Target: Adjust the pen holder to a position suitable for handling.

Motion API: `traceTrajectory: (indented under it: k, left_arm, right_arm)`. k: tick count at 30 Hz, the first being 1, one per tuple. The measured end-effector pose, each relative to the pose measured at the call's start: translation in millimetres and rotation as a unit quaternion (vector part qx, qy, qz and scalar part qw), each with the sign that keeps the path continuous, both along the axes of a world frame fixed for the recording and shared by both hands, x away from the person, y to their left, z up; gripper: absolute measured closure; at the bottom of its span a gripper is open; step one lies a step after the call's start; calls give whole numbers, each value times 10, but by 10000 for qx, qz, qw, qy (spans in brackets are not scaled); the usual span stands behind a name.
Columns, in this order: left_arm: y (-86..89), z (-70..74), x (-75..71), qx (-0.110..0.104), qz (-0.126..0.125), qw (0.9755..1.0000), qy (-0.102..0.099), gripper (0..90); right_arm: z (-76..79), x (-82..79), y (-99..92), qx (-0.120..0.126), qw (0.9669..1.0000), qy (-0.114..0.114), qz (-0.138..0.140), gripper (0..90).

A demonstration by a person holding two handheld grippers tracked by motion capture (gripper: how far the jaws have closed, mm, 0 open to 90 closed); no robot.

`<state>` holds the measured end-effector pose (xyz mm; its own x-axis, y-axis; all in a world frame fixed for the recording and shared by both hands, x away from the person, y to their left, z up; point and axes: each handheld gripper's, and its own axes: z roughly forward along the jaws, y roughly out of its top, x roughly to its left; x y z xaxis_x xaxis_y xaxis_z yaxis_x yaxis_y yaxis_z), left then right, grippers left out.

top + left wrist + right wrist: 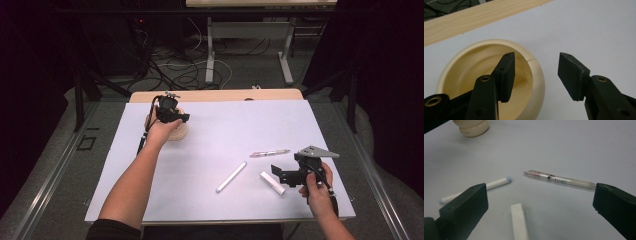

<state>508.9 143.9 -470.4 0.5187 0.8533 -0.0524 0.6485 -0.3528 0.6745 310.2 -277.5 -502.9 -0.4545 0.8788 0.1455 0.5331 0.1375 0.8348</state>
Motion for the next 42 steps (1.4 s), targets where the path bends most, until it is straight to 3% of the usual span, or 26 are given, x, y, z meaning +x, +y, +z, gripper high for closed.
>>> traceTrajectory:
  k: [6, 15, 25, 33, 42]
  left_arm:
    - [4, -21, 4, 9, 1, 9998, 193, 550]
    - [3, -42, 14, 144, -65, 9995, 257, 607]
    - [3, -44, 6, 249, -151, 9992, 289, 741]
    - [-2, -41, 6, 284, -220, 9991, 239, 750]
    - [2, -7, -25, 317, -226, 9986, 357, 753]
  right_arm:
    - [-3, 3, 2, -5, 10000, 10, 7, 0]
    - [-7, 5, 1, -28, 10000, 5, 37, 1]
    - [-10, 5, 12, -20, 10000, 41, 49, 1]
    - [-10, 6, 8, -21, 10000, 44, 60, 2]
    - [-13, 6, 10, -13, 10000, 55, 58, 2]
